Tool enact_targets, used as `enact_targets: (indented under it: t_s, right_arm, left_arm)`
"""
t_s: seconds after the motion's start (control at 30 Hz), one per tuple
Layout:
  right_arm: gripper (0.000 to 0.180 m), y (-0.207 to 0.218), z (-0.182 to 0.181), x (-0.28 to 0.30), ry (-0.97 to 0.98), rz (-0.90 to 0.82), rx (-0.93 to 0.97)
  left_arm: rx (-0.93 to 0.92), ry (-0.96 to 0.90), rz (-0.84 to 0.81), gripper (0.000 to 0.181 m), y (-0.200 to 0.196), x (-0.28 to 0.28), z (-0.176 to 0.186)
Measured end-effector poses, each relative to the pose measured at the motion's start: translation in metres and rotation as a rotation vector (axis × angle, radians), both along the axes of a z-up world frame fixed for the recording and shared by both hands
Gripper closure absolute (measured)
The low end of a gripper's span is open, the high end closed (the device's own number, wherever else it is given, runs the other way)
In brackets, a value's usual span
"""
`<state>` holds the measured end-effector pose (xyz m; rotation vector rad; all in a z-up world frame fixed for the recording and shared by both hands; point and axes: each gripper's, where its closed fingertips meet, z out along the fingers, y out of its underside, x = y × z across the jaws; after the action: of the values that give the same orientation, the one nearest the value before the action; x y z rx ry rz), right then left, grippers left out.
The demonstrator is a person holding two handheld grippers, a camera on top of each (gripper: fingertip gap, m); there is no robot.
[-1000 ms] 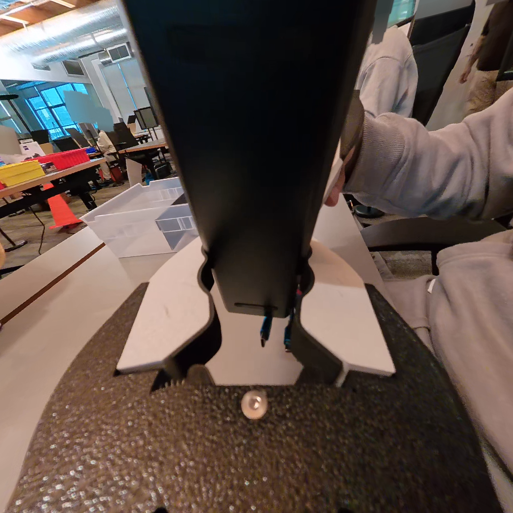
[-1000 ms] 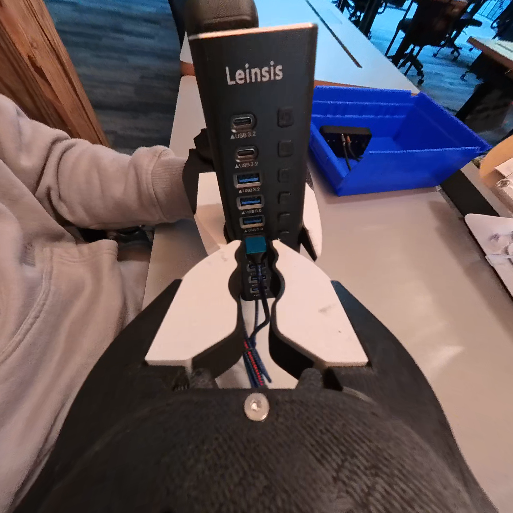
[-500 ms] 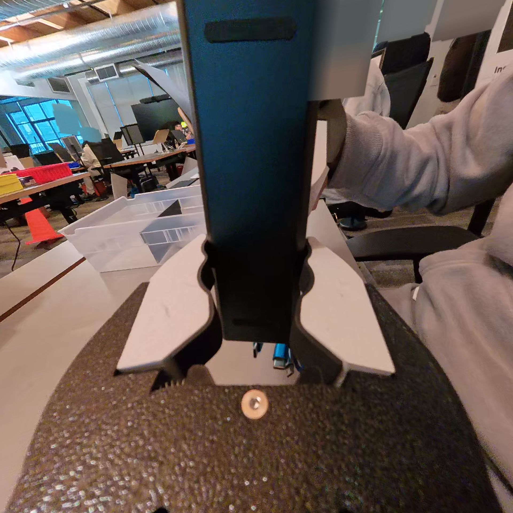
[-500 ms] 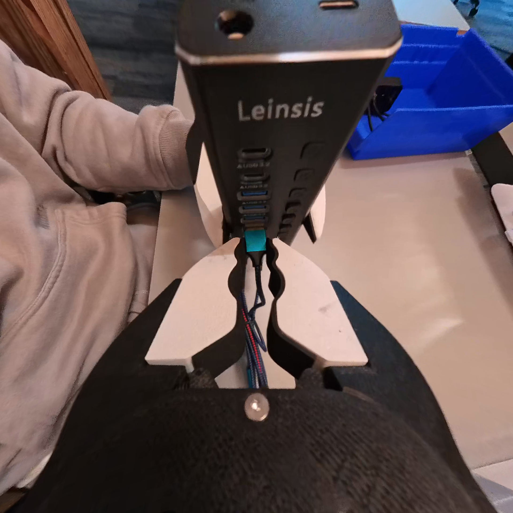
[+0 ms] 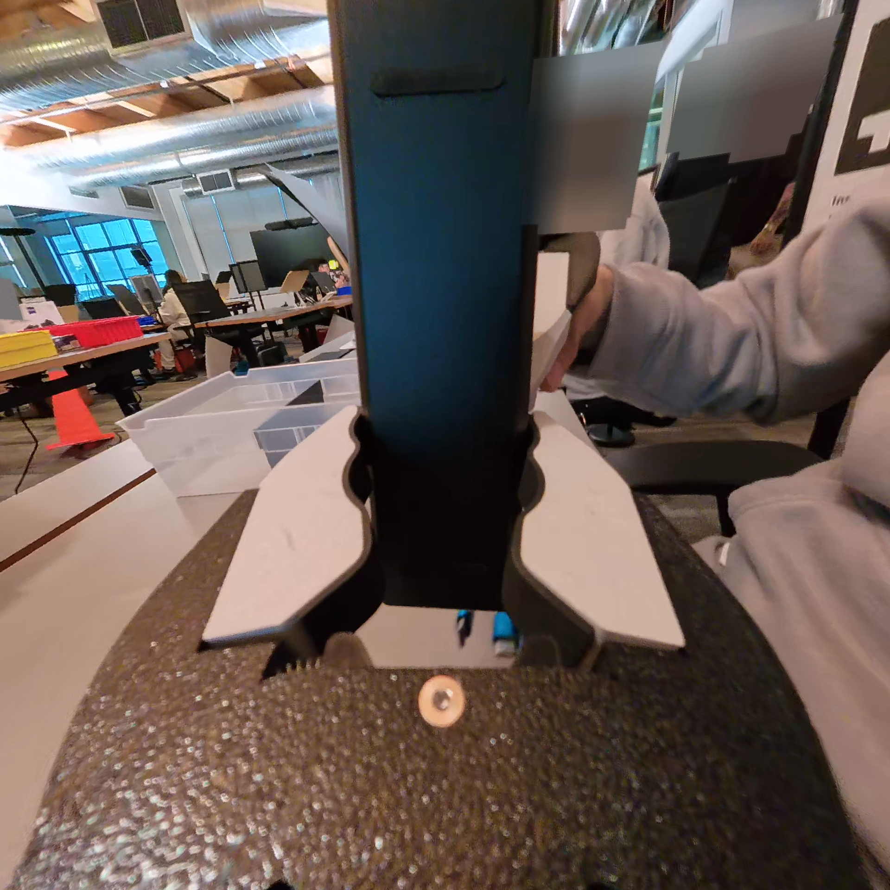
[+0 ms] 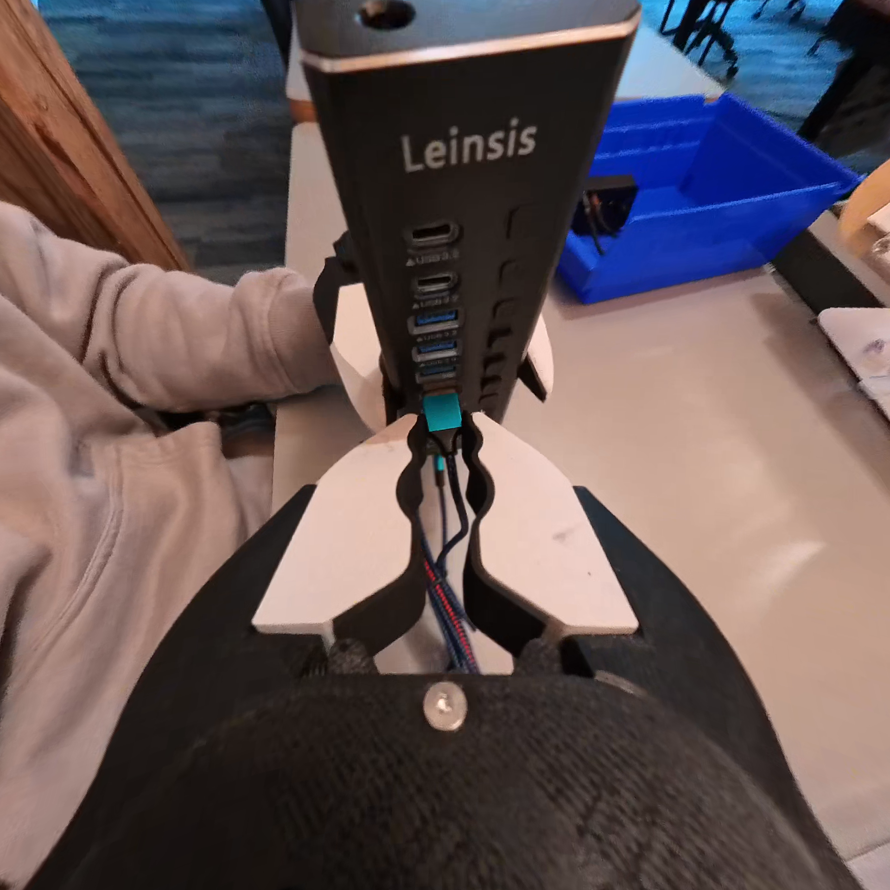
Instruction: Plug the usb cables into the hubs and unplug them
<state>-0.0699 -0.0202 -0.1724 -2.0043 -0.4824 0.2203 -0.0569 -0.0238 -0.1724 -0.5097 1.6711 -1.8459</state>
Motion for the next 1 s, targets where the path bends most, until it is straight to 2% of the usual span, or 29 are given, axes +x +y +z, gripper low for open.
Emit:
enact_targets:
  t_s: [0.1,0.2,0.33,0.47,0.6,0.7,0.73,0.8,0.87,0.97,1.0]
  right_arm:
    - [0.165,0.002,-0.003,-0.003,-0.011,0.011,-0.005]
    - [0.165,-0.005,-0.003,-0.009,-0.024,0.096,-0.034]
    - [0.165,0.003,-0.001,0.0,-0.054,0.016,-0.02]
    - [0.165,-0.006,-0.015,0.001,-0.092,0.071,-0.111]
    - [0.165,-0.001,-0.009,0.006,-0.11,0.001,-0.041]
    - [0.165,-0.002,-0.009,0.0,-0.087,0.062,-0.013]
    - [0.155,-0.002,-0.004,-0.004,-0.07,0.072,0.016]
    - [0.117,0.002,0.013,-0.007,-0.06,0.067,0.111]
    - [0.103,0.008,0.02,-0.007,-0.081,0.061,0.158]
    - [0.097,0.014,0.031,-0.018,-0.048,0.113,0.22]
    - [0.11,0.017,0.034,-0.02,-0.036,0.125,0.243]
  left_arm:
    - [-0.004,-0.007,0.008,0.119,0.005,-0.001,-0.001]
    - [-0.008,-0.025,-0.041,0.119,-0.001,-0.009,-0.001]
    - [-0.048,-0.001,-0.007,0.12,0.006,-0.002,0.003]
    - [-0.001,0.01,-0.015,0.12,0.001,-0.002,-0.008]
    - [-0.003,0.023,0.002,0.12,0.003,0.003,-0.006]
    - [0.047,0.017,0.005,0.12,0.002,0.0,-0.007]
    - [0.052,0.015,0.007,0.12,0.002,-0.001,-0.006]
    - [0.088,0.027,0.022,0.12,0.002,-0.001,-0.008]
    - [0.073,0.018,0.001,0.12,-0.001,-0.003,-0.005]
    - [0.102,0.029,-0.023,0.12,-0.008,-0.004,-0.009]
    - [0.124,0.034,-0.027,0.12,-0.01,-0.004,-0.012]
